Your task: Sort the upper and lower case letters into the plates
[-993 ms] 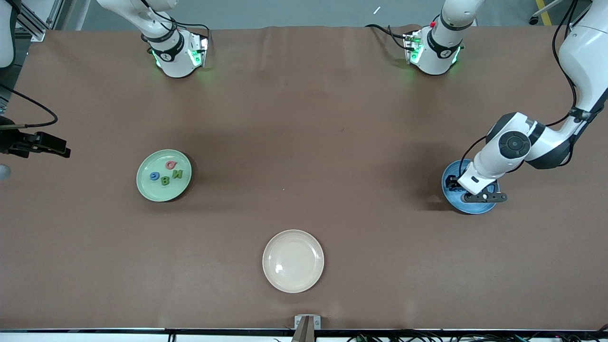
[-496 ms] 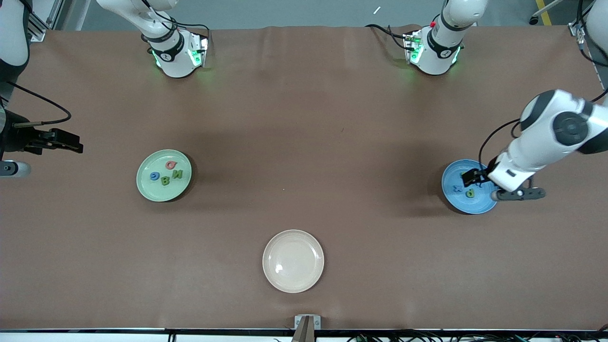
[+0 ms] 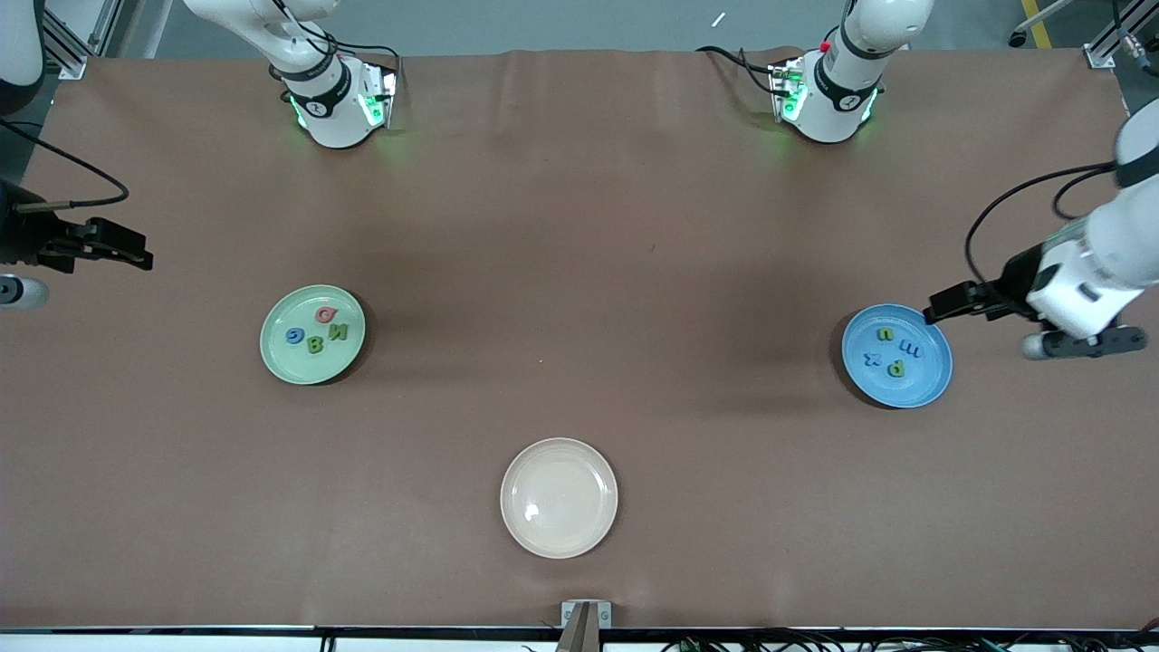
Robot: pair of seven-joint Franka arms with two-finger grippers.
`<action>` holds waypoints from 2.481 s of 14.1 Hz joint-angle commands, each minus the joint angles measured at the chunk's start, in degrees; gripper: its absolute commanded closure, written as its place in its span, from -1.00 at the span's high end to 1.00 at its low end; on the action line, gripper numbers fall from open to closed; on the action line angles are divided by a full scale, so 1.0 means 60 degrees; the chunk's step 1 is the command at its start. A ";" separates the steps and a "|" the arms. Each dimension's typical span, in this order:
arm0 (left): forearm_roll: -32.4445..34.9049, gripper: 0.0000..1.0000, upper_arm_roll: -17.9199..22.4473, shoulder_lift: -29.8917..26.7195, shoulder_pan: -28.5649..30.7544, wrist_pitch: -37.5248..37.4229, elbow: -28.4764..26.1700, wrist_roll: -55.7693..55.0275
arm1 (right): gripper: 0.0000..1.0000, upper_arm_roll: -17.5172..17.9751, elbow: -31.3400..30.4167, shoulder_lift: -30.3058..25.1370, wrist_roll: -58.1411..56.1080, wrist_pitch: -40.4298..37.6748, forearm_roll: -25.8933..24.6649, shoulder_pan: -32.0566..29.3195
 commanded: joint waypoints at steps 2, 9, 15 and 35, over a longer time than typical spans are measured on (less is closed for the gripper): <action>-0.0212 0.99 -0.0159 -0.0180 -0.0057 -0.0845 0.0566 0.0051 | 1.00 -0.0030 -0.0911 -0.0830 -0.0024 0.0314 0.0113 -0.0053; -0.0109 0.99 -0.0320 -0.0165 -0.0071 -0.0863 0.0773 0.0123 | 1.00 -0.0073 -0.1483 -0.1534 -0.0039 0.0578 0.0069 -0.0097; -0.0109 0.99 -0.0276 -0.0281 -0.0086 -0.0877 0.0773 0.0211 | 1.00 -0.0103 -0.1469 -0.1812 -0.0112 0.0505 0.0069 -0.0272; -0.5364 0.99 1.2720 -0.4778 -0.9744 -0.1054 0.2736 0.5204 | 1.00 -0.0044 -0.1513 -0.1841 -0.0112 0.0637 0.0113 -0.0288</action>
